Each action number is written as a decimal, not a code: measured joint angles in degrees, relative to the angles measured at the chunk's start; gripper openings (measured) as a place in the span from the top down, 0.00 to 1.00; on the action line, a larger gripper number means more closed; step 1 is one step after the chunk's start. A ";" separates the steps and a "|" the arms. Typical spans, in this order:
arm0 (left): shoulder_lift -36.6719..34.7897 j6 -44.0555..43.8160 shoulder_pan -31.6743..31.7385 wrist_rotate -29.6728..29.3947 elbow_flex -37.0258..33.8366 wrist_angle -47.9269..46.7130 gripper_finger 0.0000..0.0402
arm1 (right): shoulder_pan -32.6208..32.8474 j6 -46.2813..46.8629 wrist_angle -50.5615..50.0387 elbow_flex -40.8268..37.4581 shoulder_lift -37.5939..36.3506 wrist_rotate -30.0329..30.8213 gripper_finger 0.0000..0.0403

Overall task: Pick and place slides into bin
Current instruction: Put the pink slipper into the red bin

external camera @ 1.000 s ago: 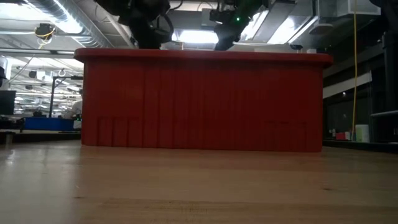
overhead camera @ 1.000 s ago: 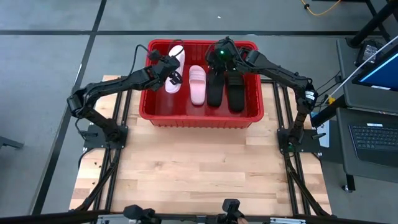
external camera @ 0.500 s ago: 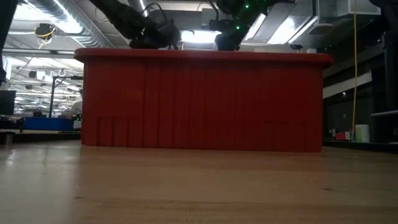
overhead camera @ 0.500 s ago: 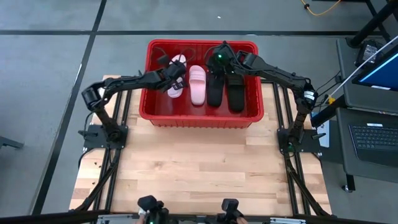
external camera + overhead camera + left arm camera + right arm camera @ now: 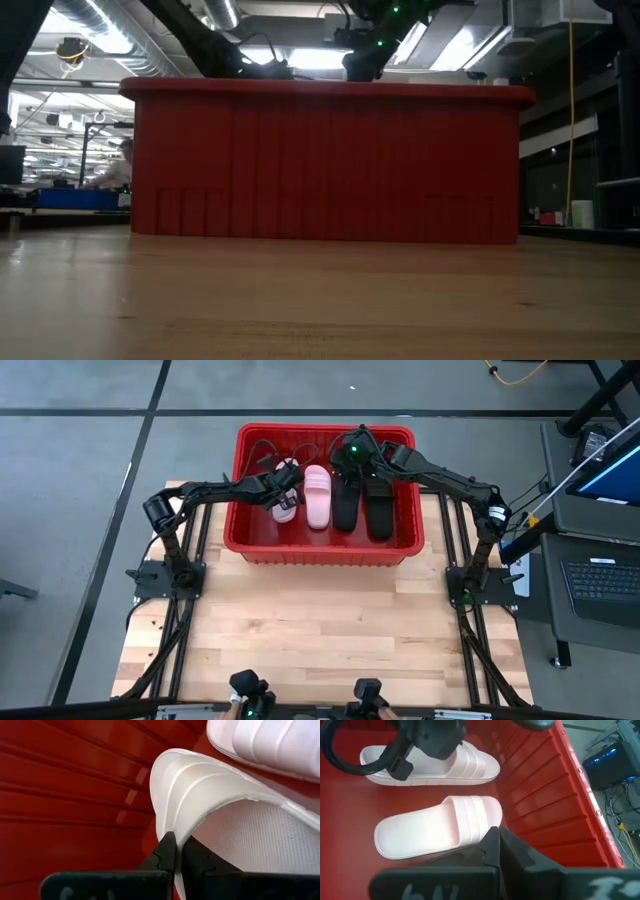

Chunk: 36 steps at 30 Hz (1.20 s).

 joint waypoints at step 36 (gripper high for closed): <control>2.66 -2.16 1.55 3.55 0.07 3.44 0.99 | 0.04 0.83 -2.95 0.00 0.00 0.00 0.98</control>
